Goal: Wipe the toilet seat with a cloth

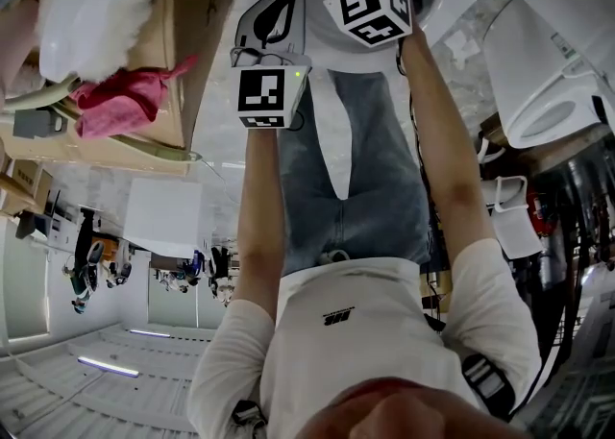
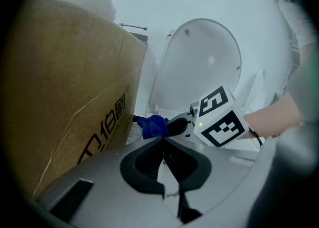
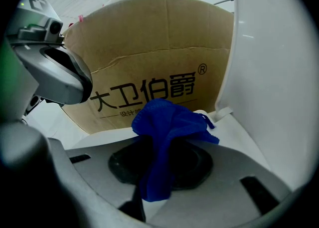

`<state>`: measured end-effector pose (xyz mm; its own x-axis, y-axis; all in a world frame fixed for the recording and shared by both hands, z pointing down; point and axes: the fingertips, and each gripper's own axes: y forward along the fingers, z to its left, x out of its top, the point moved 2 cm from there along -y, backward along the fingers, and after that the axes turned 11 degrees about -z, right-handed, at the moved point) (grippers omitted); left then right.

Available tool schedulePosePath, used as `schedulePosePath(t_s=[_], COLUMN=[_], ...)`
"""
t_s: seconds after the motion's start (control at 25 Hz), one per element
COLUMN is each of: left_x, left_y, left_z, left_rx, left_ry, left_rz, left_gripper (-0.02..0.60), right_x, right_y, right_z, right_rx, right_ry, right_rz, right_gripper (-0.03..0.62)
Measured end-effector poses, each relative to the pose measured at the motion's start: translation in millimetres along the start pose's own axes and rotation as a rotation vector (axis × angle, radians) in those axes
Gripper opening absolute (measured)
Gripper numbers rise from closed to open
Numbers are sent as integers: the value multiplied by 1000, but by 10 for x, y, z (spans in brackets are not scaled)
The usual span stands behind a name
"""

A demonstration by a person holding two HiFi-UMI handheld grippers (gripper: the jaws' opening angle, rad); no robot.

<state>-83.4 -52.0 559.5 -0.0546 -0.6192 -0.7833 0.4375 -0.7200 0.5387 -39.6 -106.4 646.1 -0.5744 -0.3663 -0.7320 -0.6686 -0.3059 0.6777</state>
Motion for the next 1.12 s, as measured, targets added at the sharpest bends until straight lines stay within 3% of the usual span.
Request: schedulePosePath(t_s=[1.12], left_x=[151], left_y=[337], left_z=[-465], left_rx=[-56], left_ry=[64], left_rz=[4], left_gripper=[11], right_x=[-309], right_y=[-502], right_z=[-704], right_rx=[-147], right_ry=[55], right_rz=[10], right_gripper=[86])
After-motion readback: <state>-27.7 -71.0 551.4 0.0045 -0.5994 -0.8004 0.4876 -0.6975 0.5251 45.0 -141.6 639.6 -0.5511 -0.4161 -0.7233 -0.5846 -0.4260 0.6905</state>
